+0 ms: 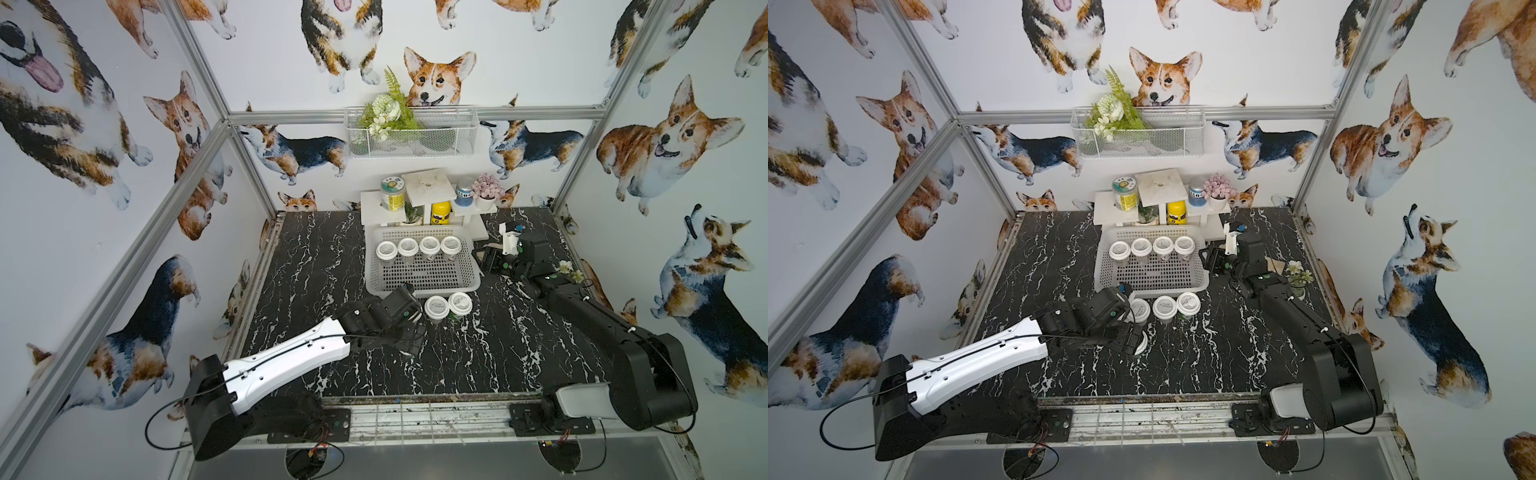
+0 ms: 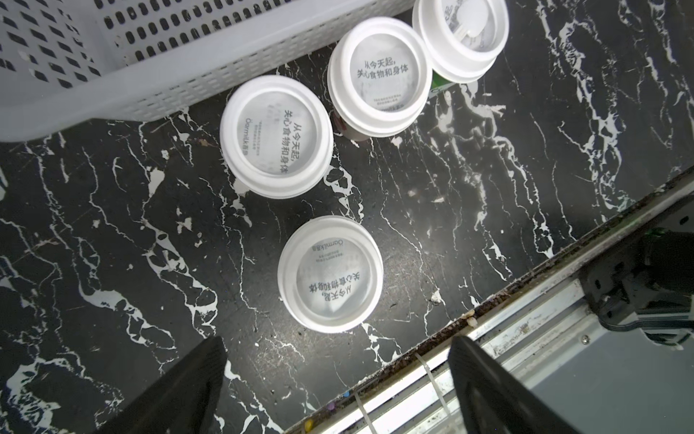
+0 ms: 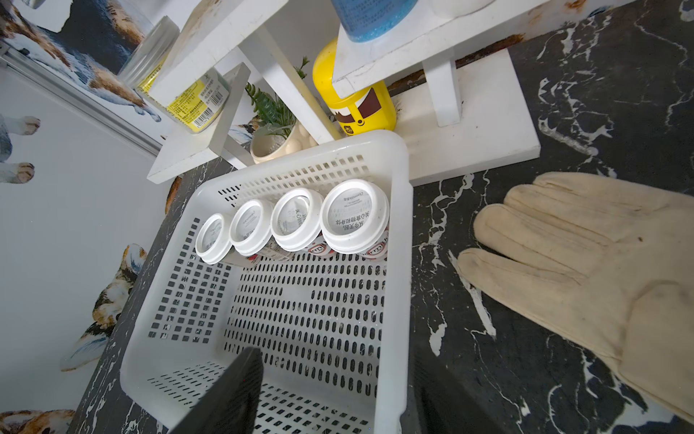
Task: Put the yogurt in the basket
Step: Pick up the yogurt from the center of the board.
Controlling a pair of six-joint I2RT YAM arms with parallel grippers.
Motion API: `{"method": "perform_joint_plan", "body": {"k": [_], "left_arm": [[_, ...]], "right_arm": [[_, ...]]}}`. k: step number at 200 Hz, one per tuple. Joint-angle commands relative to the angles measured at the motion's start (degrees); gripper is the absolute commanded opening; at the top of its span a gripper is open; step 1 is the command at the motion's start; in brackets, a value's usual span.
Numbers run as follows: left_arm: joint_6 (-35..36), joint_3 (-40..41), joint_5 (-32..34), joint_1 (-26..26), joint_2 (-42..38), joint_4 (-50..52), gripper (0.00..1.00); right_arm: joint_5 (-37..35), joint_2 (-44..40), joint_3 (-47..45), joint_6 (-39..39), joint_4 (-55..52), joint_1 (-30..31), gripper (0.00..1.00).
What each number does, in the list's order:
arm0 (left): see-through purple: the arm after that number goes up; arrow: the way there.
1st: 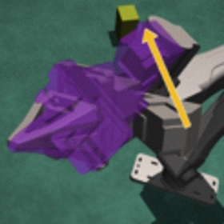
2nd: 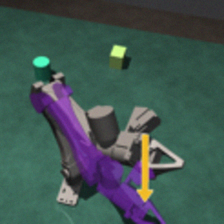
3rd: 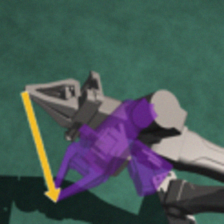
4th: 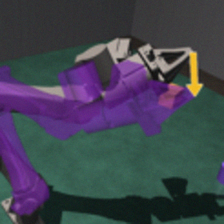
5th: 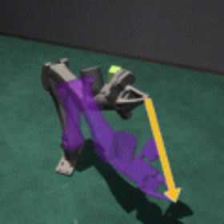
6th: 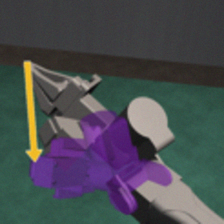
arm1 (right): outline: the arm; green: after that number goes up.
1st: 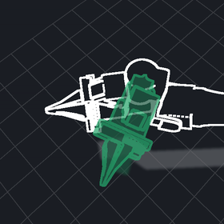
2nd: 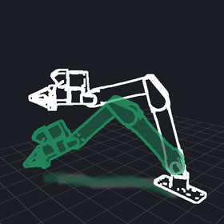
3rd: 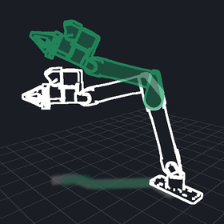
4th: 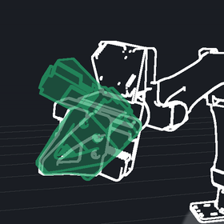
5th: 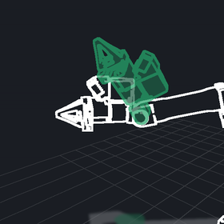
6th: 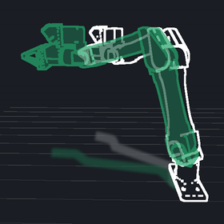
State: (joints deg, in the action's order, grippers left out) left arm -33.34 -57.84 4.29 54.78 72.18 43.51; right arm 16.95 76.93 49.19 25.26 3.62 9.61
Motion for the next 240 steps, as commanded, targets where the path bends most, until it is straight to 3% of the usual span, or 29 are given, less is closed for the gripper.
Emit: {"method": "perform_joint_plan", "body": {"k": [1,86,240], "left_arm": [[-0.1,0.4,-0.3,0.1,1.4,-1.9,0.97],[2.0,0.7,-2.2,0.1,7.1,-4.1,0.96],[2.1,3.6,-1.9,-0.5,7.4,-7.5,0.88]], "right_arm": [[0.7,0.0,0.5,0.2,1.8,-0.1,0.68],[1.3,0.4,0.3,0.7,2.4,-0.1,0.67],[1.8,1.0,0.5,0.8,2.5,-0.1,0.66]]}}
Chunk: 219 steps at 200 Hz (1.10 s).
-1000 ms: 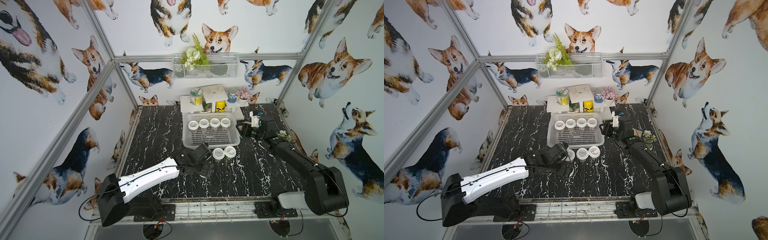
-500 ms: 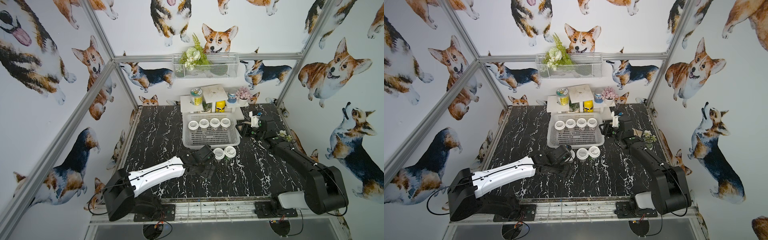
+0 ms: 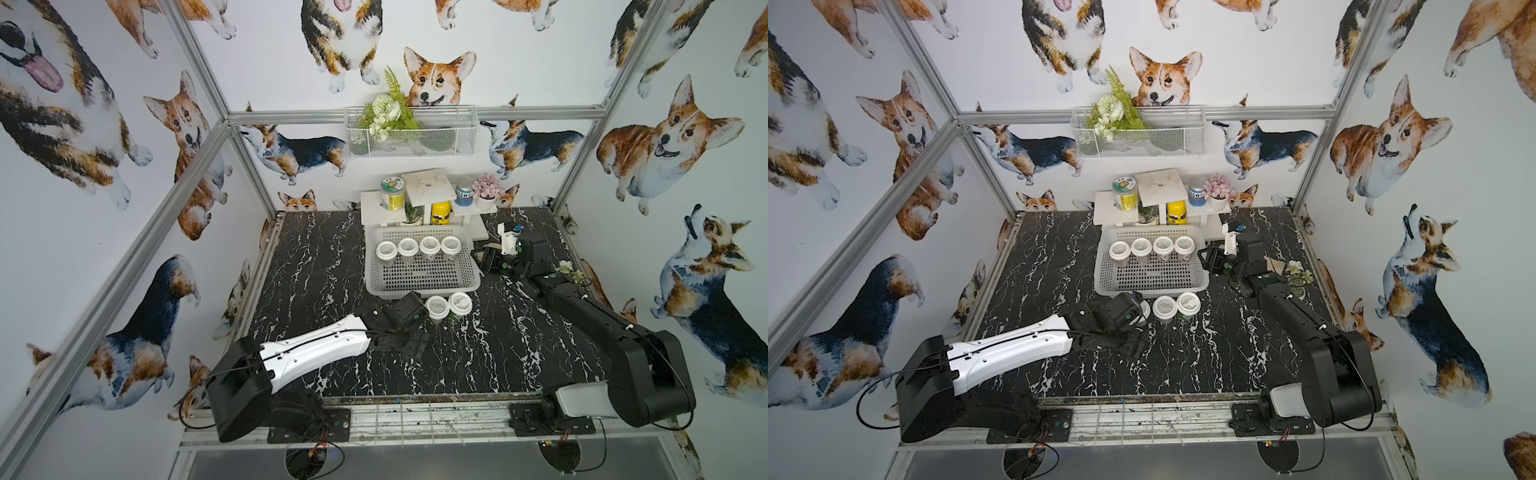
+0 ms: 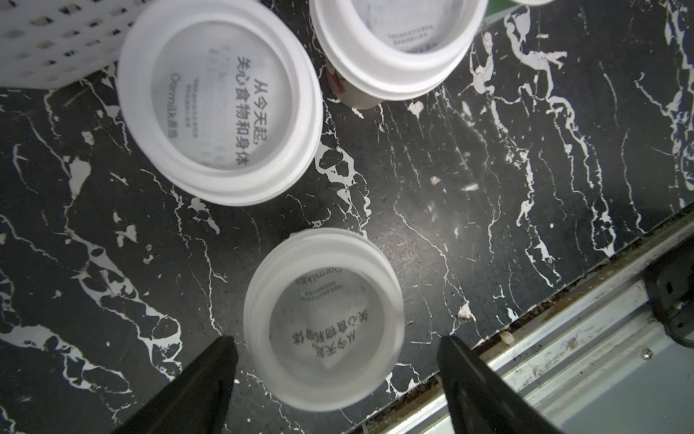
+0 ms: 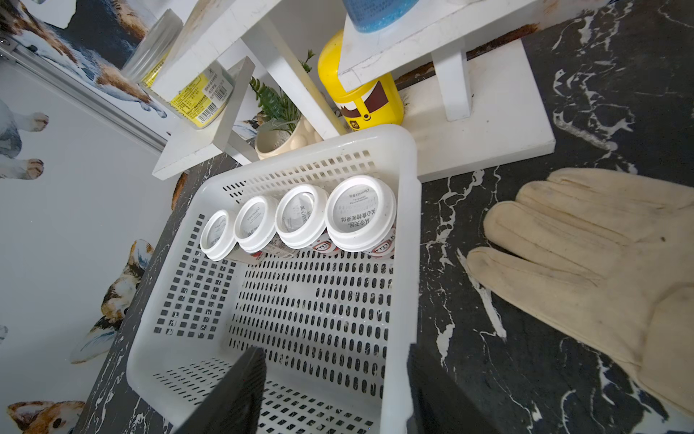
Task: Put the yogurt in the basket
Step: Pick up the yogurt from the center of the board.
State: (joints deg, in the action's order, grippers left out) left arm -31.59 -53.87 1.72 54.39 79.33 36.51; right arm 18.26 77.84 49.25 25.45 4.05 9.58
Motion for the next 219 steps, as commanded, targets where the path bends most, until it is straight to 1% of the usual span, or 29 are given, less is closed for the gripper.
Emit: {"method": "perform_joint_plan", "body": {"k": [1,39,96,158,219], "left_arm": [[0.4,-0.4,0.6,0.0,0.3,-0.5,0.88],[0.5,-1.2,1.3,0.0,1.8,0.2,0.86],[0.5,-2.0,2.7,0.1,1.8,1.5,0.8],[0.4,-3.4,3.7,0.7,2.0,4.2,0.82],[0.3,-2.8,3.6,0.9,1.8,4.5,0.82]], "right_arm": [[0.5,0.0,0.4,0.6,2.0,-0.1,0.66],[0.5,0.1,0.4,0.4,1.9,-0.1,0.65],[0.5,0.1,0.4,0.4,1.8,-0.1,0.65],[0.7,0.4,0.5,0.4,1.9,-0.1,0.65],[0.7,0.4,0.5,0.5,2.0,-0.1,0.65]]}}
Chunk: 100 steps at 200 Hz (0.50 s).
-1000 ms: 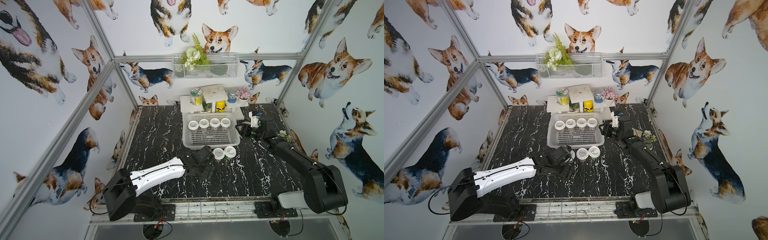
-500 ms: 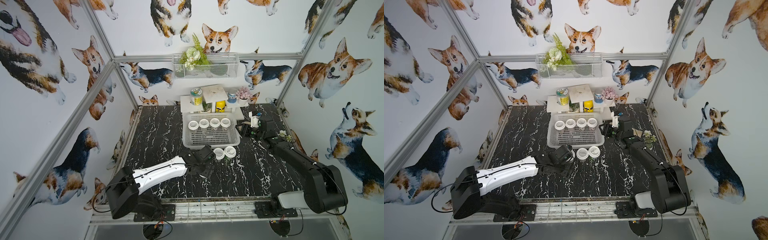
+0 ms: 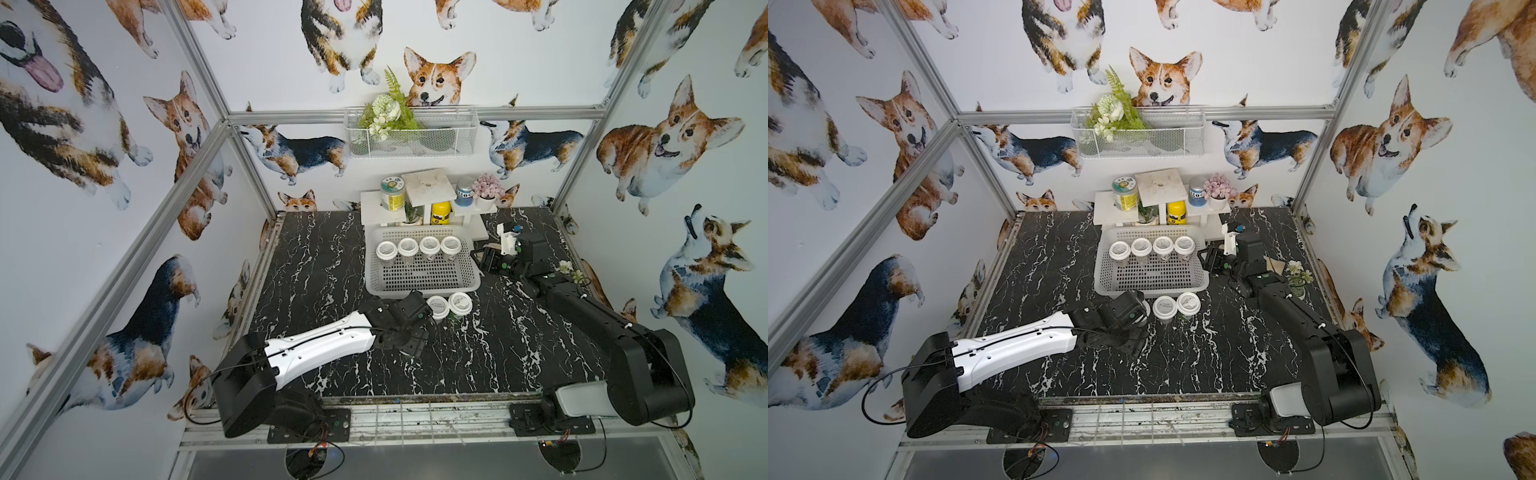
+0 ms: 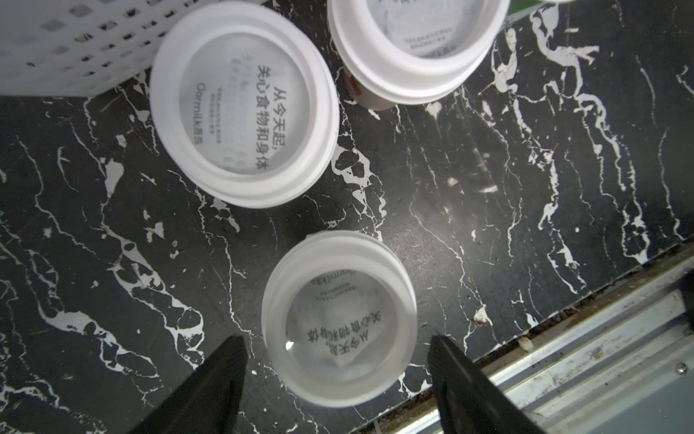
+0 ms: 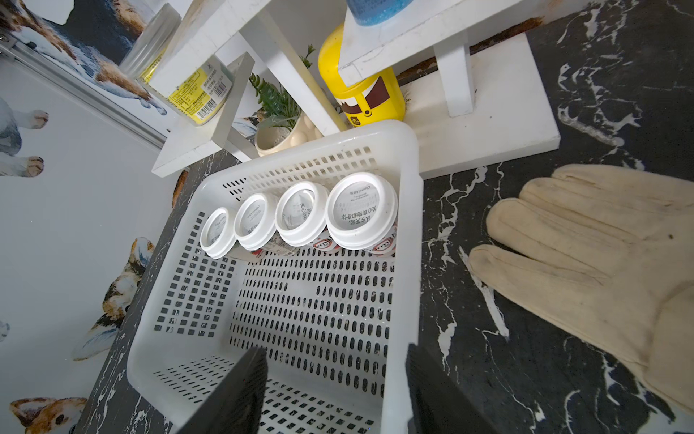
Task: Put the yogurt in the basket
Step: Pick up the yogurt from the center of the board.
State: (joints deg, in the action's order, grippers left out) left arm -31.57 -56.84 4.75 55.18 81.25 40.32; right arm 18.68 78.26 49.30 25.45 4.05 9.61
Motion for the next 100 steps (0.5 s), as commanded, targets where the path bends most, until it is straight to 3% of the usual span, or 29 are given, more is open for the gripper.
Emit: {"method": "perform_joint_plan", "body": {"k": [1,100], "left_arm": [[0.3,0.2,0.7,0.1,-0.1,0.7,0.82],[0.6,-0.4,-0.3,0.3,1.5,-0.4,0.83]], "right_arm": [[0.3,0.0,0.4,0.5,2.0,-0.1,0.65],[0.5,0.3,0.5,0.5,2.1,0.0,0.65]]}}
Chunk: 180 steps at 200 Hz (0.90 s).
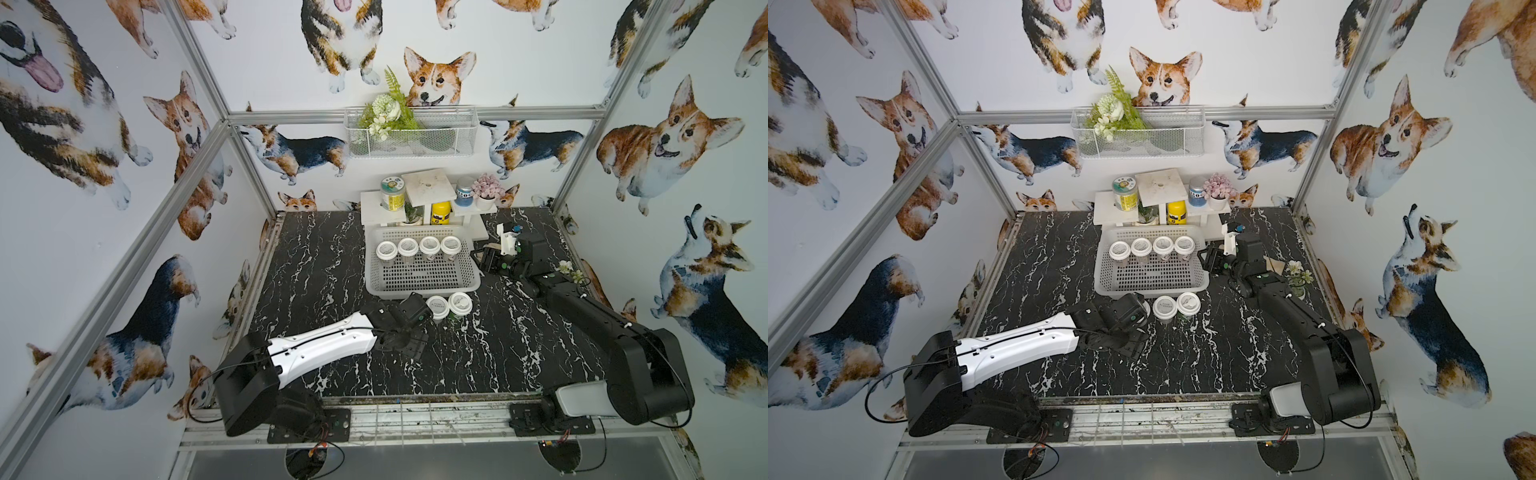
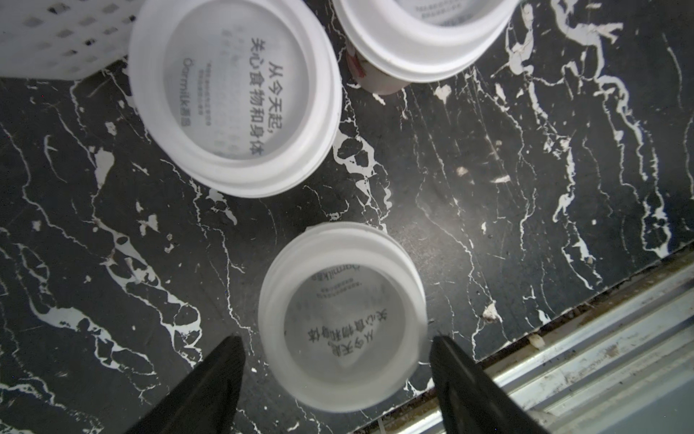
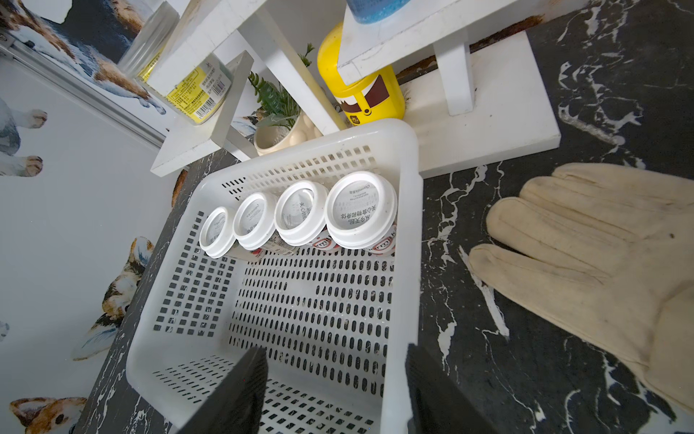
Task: Put the yogurt in the basket
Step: Pick up the yogurt from the center of the board.
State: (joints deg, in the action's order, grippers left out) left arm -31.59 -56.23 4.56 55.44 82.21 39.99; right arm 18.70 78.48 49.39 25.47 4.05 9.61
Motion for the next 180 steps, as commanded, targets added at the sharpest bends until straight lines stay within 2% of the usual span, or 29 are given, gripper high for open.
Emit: {"method": "perform_joint_plan", "body": {"k": [1,134,180], "left_arm": [[0.7,-1.0,-0.1,0.1,0.6,-0.1,0.83],[0.3,-0.3,0.5,0.5,0.7,0.0,0.75],[1.3,-2.9,1.4,0.5,2.1,2.4,0.65]], "right_arm": [[0.5,0.1,0.4,0.5,2.0,0.0,0.65],[0.5,0.1,0.5,0.3,1.9,-0.1,0.64],[0.7,0.8,0.5,0.4,2.1,-0.1,0.64]]}}
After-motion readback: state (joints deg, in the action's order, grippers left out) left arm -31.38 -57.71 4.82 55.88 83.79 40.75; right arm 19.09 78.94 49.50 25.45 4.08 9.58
